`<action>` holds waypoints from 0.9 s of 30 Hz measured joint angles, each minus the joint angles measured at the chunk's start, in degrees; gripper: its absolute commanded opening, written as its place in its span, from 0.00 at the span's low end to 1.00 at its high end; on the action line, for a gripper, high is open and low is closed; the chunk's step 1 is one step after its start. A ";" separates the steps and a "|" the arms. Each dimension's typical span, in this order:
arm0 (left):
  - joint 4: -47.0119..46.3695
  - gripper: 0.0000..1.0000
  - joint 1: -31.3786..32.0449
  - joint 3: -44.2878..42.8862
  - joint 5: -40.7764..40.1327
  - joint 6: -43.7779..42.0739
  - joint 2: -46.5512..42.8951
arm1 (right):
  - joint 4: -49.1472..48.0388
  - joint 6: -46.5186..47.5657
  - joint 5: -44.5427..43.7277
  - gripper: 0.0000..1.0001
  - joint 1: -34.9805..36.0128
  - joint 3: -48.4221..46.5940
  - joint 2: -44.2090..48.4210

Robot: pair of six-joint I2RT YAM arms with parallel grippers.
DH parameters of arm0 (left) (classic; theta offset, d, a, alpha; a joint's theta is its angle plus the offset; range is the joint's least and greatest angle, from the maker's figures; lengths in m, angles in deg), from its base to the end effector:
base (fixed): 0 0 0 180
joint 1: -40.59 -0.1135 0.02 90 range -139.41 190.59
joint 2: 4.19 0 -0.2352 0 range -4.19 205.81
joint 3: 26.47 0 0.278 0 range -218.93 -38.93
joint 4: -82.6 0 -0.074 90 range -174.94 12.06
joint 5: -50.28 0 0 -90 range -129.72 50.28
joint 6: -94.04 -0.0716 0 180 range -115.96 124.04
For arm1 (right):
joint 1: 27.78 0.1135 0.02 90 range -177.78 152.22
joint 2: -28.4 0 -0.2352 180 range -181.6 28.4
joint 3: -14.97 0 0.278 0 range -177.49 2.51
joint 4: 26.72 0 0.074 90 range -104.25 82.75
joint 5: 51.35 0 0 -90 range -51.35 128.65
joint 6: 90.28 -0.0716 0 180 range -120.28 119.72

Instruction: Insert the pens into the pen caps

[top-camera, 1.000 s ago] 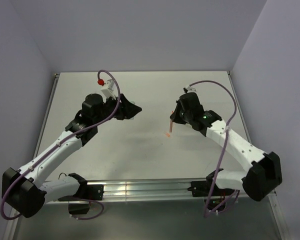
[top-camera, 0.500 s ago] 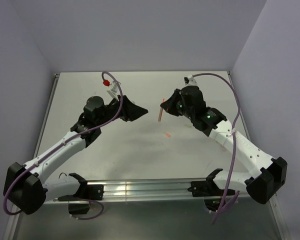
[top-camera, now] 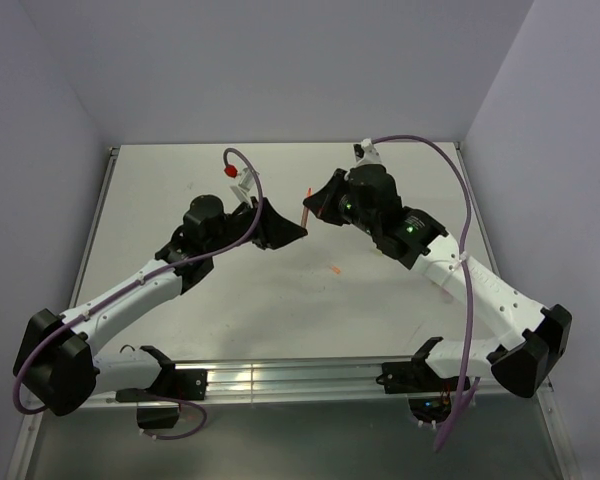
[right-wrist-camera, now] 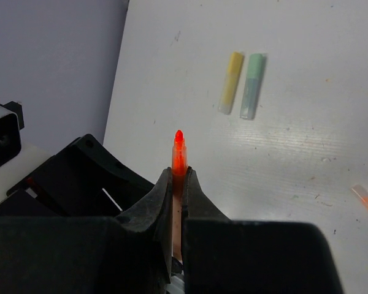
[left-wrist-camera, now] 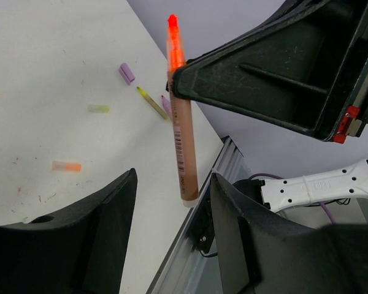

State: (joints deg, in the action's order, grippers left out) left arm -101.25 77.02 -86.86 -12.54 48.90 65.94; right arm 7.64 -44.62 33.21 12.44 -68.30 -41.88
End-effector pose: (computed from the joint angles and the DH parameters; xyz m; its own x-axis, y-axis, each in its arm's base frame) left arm 0.2630 -0.2348 0.2735 -0.6890 -0.2713 -0.6720 0.5753 0.3591 -0.7349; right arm 0.2692 0.2188 0.3445 -0.6012 0.4028 -0.6902 -0.2171 0.7489 0.6262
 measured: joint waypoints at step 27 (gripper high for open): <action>0.02 0.00 0.59 -0.24 0.17 1.09 0.00 | 0.00 -0.39 -2.62 0.32 4.31 -1.44 -1.70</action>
State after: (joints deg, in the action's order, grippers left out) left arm -101.23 77.61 -87.10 -12.37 49.99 65.94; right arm 7.64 -45.01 30.59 16.75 -69.74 -43.58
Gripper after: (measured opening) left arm 0.110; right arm 0.117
